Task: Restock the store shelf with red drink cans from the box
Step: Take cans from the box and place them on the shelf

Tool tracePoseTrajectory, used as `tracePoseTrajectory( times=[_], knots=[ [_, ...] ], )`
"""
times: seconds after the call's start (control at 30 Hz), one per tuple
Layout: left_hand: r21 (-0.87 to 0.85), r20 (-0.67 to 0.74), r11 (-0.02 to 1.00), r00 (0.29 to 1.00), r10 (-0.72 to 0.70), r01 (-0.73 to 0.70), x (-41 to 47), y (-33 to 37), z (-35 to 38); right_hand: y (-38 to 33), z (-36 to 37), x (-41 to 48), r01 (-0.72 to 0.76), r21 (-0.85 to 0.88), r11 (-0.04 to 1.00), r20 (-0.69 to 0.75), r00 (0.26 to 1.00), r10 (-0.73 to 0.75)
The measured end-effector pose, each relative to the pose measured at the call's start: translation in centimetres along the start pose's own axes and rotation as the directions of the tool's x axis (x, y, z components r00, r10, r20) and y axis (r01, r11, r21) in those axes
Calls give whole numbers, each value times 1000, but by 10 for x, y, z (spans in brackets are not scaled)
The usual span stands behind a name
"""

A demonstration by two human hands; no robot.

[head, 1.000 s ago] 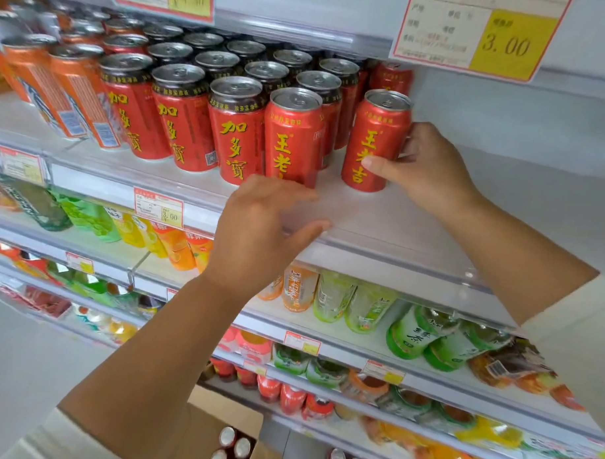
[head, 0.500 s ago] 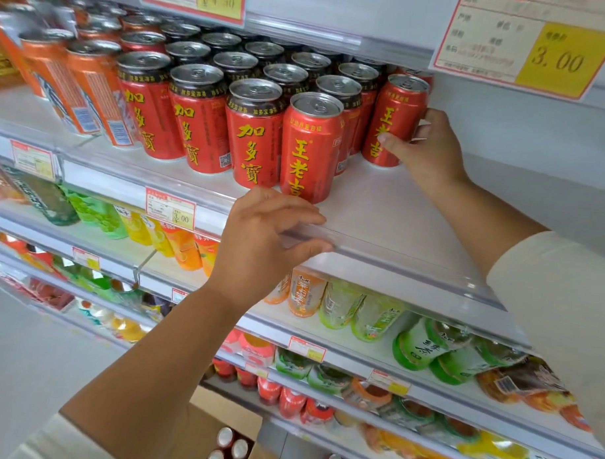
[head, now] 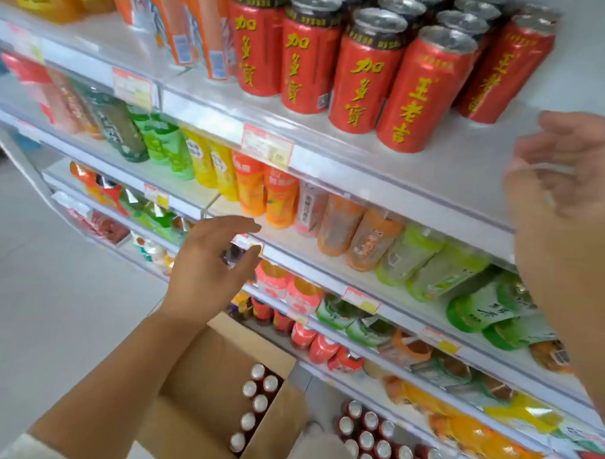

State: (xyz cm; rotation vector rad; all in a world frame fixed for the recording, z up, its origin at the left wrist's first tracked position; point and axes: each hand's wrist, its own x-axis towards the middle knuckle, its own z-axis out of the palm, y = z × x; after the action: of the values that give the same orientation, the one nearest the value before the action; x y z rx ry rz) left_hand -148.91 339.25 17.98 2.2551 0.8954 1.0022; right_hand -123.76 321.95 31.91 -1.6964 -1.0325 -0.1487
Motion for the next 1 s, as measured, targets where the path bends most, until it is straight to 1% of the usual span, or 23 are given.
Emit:
tracePoseTrajectory(
  times=[0.03,0.07,0.1,0.13,0.17,0.2,0.23,0.27,0.3,0.33,0.37,0.43,0.53,0.57,0.6,0.63,0.73,0.77,0.83,0.93,1.0],
  knots=[
    [31,106,988,982,-155,152,-23,-31,-4,-12,13,-28,-20,44,999,59,998,18],
    [94,212,946,922,-323,310,-45,-59,-9,-19,32,-55,-58,84,995,142,989,45],
    [189,298,879,827,-476,438,-67,-85,-13,-22,54,-82,-116,101,988,251,964,87],
    [291,365,807,720,-590,513,-91,-110,-16,-20,79,-108,-194,83,977,381,912,149],
    [360,416,752,627,-659,552,-115,-132,-18,-13,108,-134,-285,24,958,522,821,231],
    [391,465,714,545,-697,580,-137,-152,-18,0,139,-160,-361,-70,930,647,693,318],
    [415,500,685,479,-721,599,-159,-170,-17,18,168,-187,-416,-177,892,729,553,403],
    [447,520,655,419,-745,609,-181,-188,-12,40,196,-214,-448,-272,852,765,435,474],
    [478,527,623,366,-767,619,-201,-205,-5,65,222,-242,-469,-350,811,770,349,534],
    [495,534,592,314,-785,636,-220,-224,5,90,247,-269,-480,-415,773,760,284,585],
    [502,545,562,265,-796,657,-241,-243,17,117,269,-296,-481,-471,740,744,234,626],
    [499,563,499,173,-808,709,-279,-283,49,175,308,-347,-472,-567,675,690,176,702],
    [498,572,432,89,-815,752,-334,-343,112,259,361,-411,-436,-690,578,603,95,792],
    [489,566,401,69,-822,775,-350,-363,134,286,379,-428,-404,-713,574,596,84,799],
    [473,555,369,55,-830,800,-365,-381,157,310,397,-443,-366,-719,590,603,92,792],
    [455,550,357,58,-833,816,-379,-401,181,335,416,-457,-329,-718,613,613,118,781],
    [416,560,364,81,-825,833,-411,-455,258,414,464,-498,-227,-701,676,642,209,737],
    [407,558,358,82,-825,840,-418,-472,282,437,479,-511,-199,-694,692,654,228,721],
    [387,554,343,82,-829,856,-429,-497,326,478,501,-534,-176,-679,713,673,238,700],
    [345,555,343,105,-825,874,-440,-522,383,518,522,-562,-135,-627,768,714,295,635],
    [276,559,361,156,-815,891,-445,-528,413,532,528,-577,-140,-578,804,722,370,584]
  ],
)
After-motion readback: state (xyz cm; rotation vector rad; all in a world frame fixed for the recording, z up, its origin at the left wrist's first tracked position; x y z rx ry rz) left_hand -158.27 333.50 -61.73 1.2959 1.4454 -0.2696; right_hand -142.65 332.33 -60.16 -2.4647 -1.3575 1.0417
